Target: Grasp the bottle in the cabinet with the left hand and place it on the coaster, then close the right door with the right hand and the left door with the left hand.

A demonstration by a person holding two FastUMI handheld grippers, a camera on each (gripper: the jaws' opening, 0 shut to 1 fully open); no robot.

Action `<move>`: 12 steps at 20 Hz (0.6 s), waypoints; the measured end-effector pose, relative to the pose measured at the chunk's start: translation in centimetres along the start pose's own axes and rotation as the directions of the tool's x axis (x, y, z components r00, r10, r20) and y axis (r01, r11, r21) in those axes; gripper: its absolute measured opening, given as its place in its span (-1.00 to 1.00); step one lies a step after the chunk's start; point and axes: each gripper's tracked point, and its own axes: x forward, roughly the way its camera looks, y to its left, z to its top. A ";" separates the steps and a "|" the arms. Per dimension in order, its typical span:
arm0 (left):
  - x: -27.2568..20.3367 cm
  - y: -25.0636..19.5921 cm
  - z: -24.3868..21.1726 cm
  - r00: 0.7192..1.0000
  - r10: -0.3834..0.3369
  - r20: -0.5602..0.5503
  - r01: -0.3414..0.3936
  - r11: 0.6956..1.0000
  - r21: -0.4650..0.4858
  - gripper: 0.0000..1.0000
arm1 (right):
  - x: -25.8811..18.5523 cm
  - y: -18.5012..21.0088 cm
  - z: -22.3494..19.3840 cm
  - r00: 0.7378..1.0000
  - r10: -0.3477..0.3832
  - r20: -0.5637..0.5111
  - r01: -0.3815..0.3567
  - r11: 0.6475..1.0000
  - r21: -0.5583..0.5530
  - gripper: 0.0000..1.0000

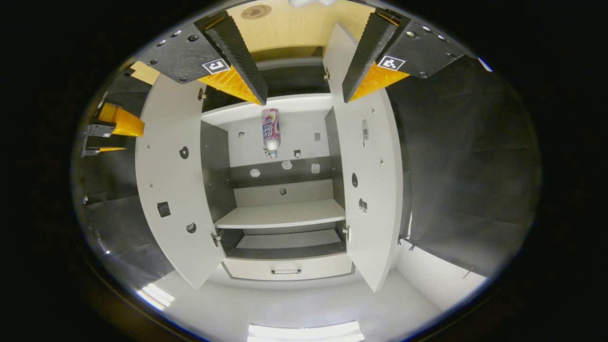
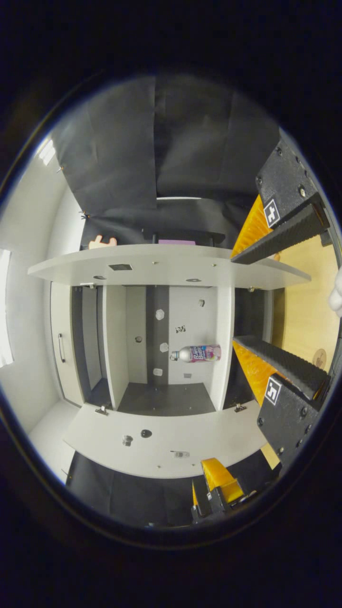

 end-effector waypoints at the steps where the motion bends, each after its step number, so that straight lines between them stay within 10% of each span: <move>1: 0.4 -0.1 0.0 1.000 -0.005 -0.004 0.005 1.000 -0.001 0.94 | 0.1 0.0 0.0 1.000 -0.001 -0.001 0.001 1.000 0.000 0.98; 12: 10.7 -3.8 2.9 0.995 -0.084 0.062 0.086 0.996 -0.022 0.94 | 0.1 -1.7 0.5 0.999 -0.047 -0.011 0.047 0.999 -0.002 0.94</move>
